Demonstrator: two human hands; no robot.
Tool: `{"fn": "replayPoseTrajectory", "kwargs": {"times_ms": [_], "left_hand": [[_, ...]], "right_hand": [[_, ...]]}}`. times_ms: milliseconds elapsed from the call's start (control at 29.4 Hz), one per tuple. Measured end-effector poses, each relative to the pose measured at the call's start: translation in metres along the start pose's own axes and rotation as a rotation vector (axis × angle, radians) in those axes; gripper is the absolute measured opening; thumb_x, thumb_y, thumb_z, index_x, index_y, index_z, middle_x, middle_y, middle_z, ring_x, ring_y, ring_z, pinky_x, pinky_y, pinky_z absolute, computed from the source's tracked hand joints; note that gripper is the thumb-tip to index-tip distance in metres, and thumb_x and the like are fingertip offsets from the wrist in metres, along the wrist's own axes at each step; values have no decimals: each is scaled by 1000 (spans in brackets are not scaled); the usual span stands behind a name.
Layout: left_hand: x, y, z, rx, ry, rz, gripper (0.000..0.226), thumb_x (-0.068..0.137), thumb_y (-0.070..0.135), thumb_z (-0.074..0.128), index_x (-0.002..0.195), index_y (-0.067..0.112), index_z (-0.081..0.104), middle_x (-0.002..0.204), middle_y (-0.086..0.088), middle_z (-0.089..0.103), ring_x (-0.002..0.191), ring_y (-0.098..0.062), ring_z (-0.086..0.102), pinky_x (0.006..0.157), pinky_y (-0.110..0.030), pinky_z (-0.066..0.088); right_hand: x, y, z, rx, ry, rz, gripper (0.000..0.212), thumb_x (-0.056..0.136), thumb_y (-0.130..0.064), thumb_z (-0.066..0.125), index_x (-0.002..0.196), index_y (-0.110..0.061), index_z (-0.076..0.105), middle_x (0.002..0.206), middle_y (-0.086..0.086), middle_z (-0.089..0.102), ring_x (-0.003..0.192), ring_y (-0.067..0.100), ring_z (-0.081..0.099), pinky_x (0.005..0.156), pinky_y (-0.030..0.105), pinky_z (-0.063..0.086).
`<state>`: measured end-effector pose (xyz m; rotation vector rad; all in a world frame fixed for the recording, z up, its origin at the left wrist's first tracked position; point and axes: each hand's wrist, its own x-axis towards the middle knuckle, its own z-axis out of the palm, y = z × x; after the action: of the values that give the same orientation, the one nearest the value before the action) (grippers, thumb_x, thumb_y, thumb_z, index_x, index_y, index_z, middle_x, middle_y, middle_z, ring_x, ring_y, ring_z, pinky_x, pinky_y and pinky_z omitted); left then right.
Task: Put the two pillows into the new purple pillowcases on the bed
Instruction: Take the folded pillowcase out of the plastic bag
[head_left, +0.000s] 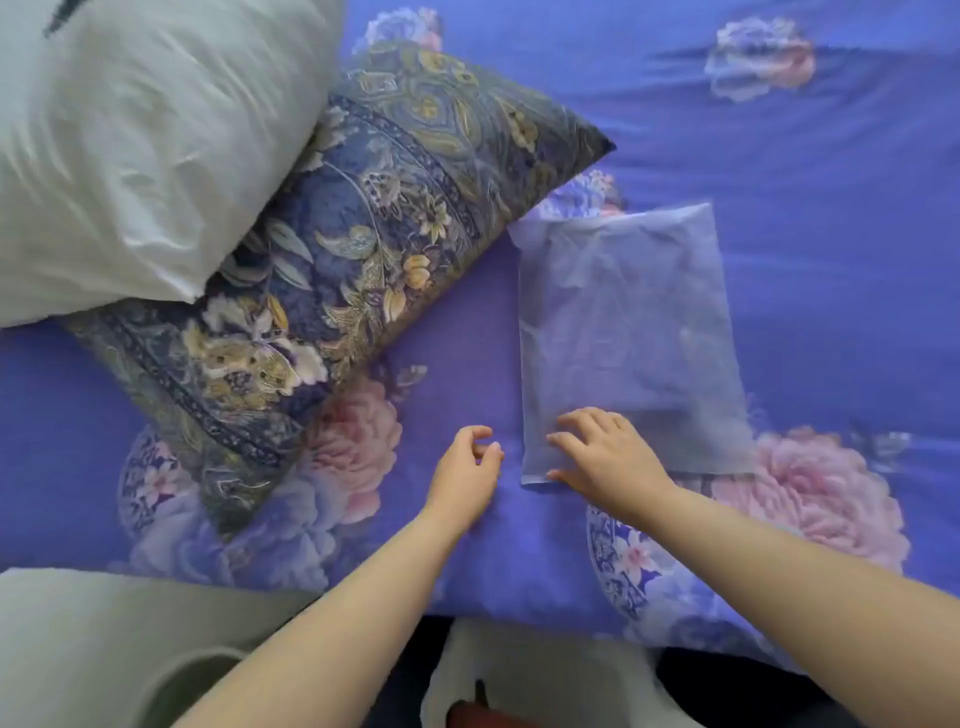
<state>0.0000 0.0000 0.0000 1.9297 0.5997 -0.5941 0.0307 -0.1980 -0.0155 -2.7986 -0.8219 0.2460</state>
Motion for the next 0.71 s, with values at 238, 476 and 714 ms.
{"fn": "replayPoseTrajectory", "kwargs": {"times_ms": [238, 476, 714], "left_hand": [[34, -79, 46, 28, 295, 210, 9, 92, 27, 50, 93, 31, 58, 77, 13, 65, 72, -12, 61, 69, -35, 52], [36, -94, 57, -51, 400, 438, 19, 85, 46, 41, 93, 37, 55, 71, 10, 60, 61, -14, 57, 60, -36, 51], [34, -98, 60, -245, 358, 572, 13, 94, 37, 50, 91, 29, 59, 75, 11, 68, 60, -3, 58, 61, -22, 48]], "right_hand": [[13, 7, 80, 37, 201, -31, 32, 72, -45, 62, 85, -17, 70, 95, 1, 66, 85, 24, 62, 63, 29, 47], [33, 2, 99, -33, 433, -152, 16, 79, -19, 68, 66, -13, 61, 72, 5, 60, 61, 27, 55, 48, 36, 44], [47, -36, 75, 135, 377, 81, 35, 87, -39, 52, 63, -14, 51, 64, 2, 51, 56, 27, 53, 50, 27, 28]]}}
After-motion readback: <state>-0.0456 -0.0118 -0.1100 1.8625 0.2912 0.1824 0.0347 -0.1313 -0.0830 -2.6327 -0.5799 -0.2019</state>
